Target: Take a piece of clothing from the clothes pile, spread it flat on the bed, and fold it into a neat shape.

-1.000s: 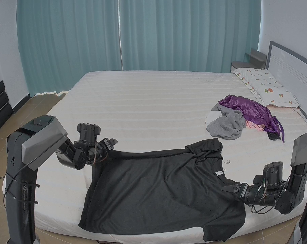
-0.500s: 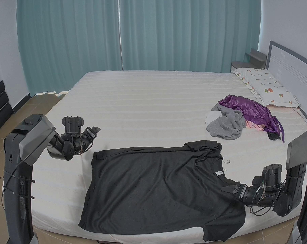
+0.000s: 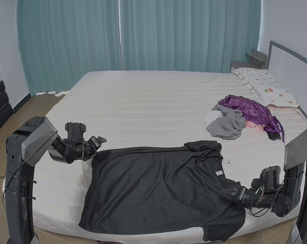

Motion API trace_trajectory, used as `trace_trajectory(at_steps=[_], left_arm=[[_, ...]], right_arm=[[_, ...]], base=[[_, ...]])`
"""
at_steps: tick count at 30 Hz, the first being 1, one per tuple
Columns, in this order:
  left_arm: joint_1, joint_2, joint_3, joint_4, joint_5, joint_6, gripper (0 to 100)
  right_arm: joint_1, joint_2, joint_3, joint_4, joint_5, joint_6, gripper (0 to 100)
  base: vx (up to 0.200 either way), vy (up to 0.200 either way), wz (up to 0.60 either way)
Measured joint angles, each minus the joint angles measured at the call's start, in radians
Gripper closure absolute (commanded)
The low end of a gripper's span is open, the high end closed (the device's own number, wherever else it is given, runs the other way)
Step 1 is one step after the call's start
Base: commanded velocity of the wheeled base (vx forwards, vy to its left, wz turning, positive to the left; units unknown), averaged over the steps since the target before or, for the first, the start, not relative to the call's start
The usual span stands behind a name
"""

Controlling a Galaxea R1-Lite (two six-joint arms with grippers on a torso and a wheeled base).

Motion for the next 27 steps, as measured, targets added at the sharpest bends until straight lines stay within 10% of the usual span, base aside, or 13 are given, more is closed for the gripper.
trace_trajectory(at_steps=[4, 5, 27], left_arm=[[-0.012, 0.000, 0.029, 0.000, 0.000, 0.036, 0], [-0.016, 0.000, 0.034, 0.000, 0.000, 0.037, 100], [-0.001, 0.024, -0.072, -0.007, 0.137, -0.023, 100]], right_arm=[[0.000, 0.002, 0.000, -0.001, 0.000, 0.000, 0], [0.000, 0.002, 0.000, -0.001, 0.000, 0.000, 0], [-0.011, -0.003, -0.005, -0.069, -0.005, -0.001, 0]], base=[[0.000, 0.000, 0.00], [0.000, 0.000, 0.00], [0.000, 0.000, 0.00]])
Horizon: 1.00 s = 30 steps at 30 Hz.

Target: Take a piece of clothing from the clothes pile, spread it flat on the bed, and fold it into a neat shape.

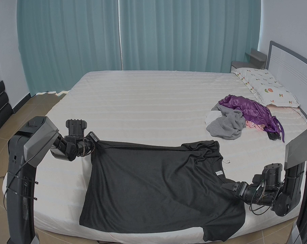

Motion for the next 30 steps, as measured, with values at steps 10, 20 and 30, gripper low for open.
trace_trajectory(at_steps=[10, 20, 30], left_arm=[[0.011, 0.027, -0.047, -0.001, -0.001, -0.025, 100], [0.012, 0.036, -0.046, 0.002, -0.005, -0.023, 100], [0.013, 0.038, -0.044, 0.003, -0.005, -0.024, 100]], right_arm=[[-0.003, 0.032, -0.148, -0.010, -0.053, -0.006, 0], [-0.022, 0.085, -0.546, 0.339, -0.132, -0.021, 0], [-0.024, 0.153, -0.942, 0.700, -0.190, -0.073, 0]], base=[[0.000, 0.000, 0.00], [0.000, 0.000, 0.00], [0.000, 0.000, 0.00]])
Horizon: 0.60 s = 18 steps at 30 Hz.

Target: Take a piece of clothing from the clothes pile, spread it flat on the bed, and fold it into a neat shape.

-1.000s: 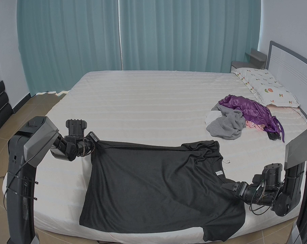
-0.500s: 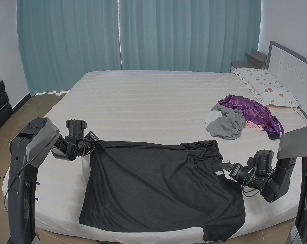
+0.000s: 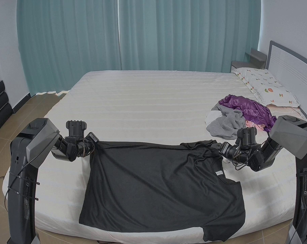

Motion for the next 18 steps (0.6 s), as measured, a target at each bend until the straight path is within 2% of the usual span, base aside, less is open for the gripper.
trace_trajectory(at_steps=[8, 9, 13, 18], left_arm=[[0.003, 0.005, 0.000, -0.004, 0.005, 0.000, 100], [0.003, 0.006, 0.000, -0.004, 0.005, 0.000, 100], [0.003, 0.007, 0.000, -0.003, 0.007, 0.001, 100], [0.002, 0.008, 0.000, -0.003, 0.007, 0.001, 100]], right_arm=[[-0.010, 0.093, -0.205, 0.108, -0.007, -0.066, 0], [-0.011, 0.103, -0.224, 0.120, -0.007, -0.067, 100], [-0.011, 0.147, -0.297, 0.177, -0.004, -0.071, 100], [-0.007, 0.181, -0.350, 0.183, -0.003, -0.068, 100]], base=[[0.000, 0.000, 0.00], [0.000, 0.000, 0.00], [0.000, 0.000, 0.00], [0.000, 0.000, 0.00]])
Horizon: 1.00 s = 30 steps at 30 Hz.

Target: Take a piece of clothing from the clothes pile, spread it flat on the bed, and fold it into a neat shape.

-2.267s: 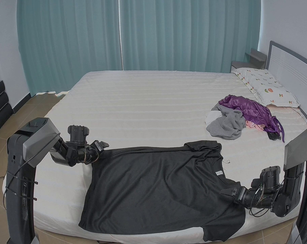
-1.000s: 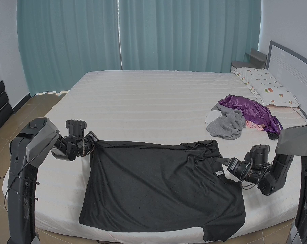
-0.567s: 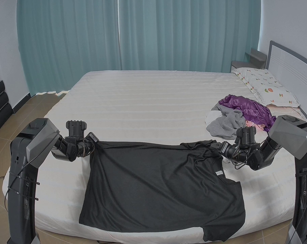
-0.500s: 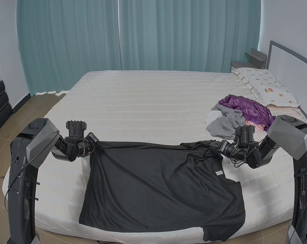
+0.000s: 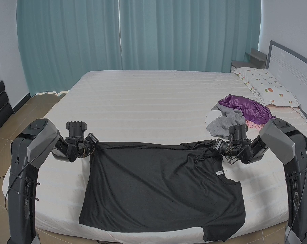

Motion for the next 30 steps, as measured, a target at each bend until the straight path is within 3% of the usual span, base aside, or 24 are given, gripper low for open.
trace_trajectory(at_steps=[8, 20, 30], left_arm=[[0.001, 0.001, -0.003, -0.005, 0.003, 0.001, 100], [0.020, 0.002, -0.006, -0.132, 0.008, 0.001, 100], [0.043, 0.020, -0.038, -0.154, 0.048, 0.000, 100]], right_arm=[[-0.007, 0.015, -0.087, -0.005, -0.016, 0.025, 100], [-0.016, 0.050, -0.249, -0.050, -0.127, 0.030, 100], [-0.009, 0.108, -0.324, -0.076, -0.173, 0.012, 100]], base=[[0.000, 0.000, 0.00], [0.000, 0.000, 0.00], [0.000, 0.000, 0.00]])
